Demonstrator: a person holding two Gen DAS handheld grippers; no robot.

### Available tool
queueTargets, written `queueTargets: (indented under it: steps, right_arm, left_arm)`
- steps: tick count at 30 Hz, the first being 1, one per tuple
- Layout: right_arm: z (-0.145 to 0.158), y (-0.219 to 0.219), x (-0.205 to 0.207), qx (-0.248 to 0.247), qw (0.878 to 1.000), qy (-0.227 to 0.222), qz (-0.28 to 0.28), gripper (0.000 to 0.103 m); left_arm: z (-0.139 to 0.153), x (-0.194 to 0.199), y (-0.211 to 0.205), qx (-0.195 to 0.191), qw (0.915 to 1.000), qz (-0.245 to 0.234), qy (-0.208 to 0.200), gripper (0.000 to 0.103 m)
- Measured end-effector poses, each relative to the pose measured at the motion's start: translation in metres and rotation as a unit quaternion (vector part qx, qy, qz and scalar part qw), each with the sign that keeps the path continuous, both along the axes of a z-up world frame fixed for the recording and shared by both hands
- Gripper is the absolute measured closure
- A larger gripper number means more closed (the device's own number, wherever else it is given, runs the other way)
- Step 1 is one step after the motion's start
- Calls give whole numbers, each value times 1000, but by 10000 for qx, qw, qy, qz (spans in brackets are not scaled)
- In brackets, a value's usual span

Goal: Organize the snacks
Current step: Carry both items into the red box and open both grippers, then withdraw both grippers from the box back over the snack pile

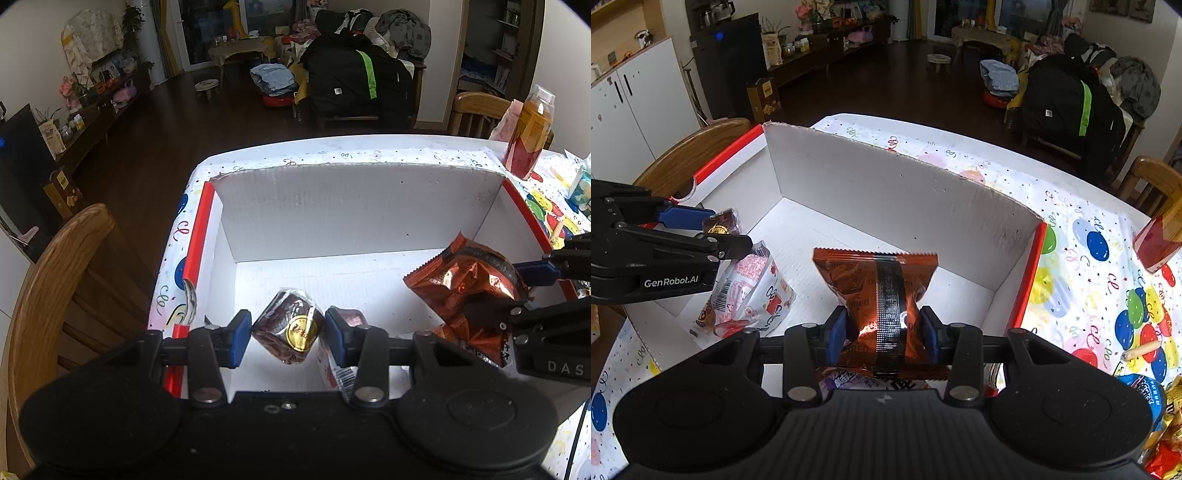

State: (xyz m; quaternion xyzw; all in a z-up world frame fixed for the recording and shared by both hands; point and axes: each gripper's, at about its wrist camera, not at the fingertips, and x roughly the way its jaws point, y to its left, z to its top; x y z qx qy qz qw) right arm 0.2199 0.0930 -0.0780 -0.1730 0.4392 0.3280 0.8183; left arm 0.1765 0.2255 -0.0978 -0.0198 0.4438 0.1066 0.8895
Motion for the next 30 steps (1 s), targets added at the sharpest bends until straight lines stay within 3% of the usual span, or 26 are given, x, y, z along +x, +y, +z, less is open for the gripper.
queueTargets:
  steps: [4, 6, 8, 10, 14, 16, 20, 25, 30]
  right_arm:
    - [2, -2, 1, 55, 10000, 45, -36, 48]
    - [4, -4, 0, 77, 9999, 45, -56, 48]
    - [6, -6, 0, 105, 9999, 74, -60, 47]
    - [9, -9, -2, 129, 9999, 56, -94, 42]
    - [18, -16, -6, 245, 9996, 3, -131, 36]
    - [23, -20, -9, 304, 9994, -49, -151, 26]
    - [35, -29, -16, 449, 9988, -90, -180, 25]
    - [51, -43, -26, 605, 9976, -259, -224, 10]
    - [63, -57, -37, 736, 9963, -357, -248, 7]
  left_arm:
    - [1, 1, 0, -12, 10000, 48, 12, 60]
    - [3, 1, 0, 11, 10000, 48, 0, 59]
    - [5, -1, -2, 20, 10000, 57, -38, 44]
    - [8, -4, -2, 52, 9999, 73, -129, 38]
    - [14, -10, -6, 27, 9997, 40, -221, 37]
    - [18, -14, -8, 30, 9996, 58, -270, 33]
    - [28, -21, -12, -14, 9993, 34, -378, 28]
    - [40, -30, -24, 32, 9985, -28, -540, 21]
    - [52, -40, -35, 46, 9975, -131, -699, 18]
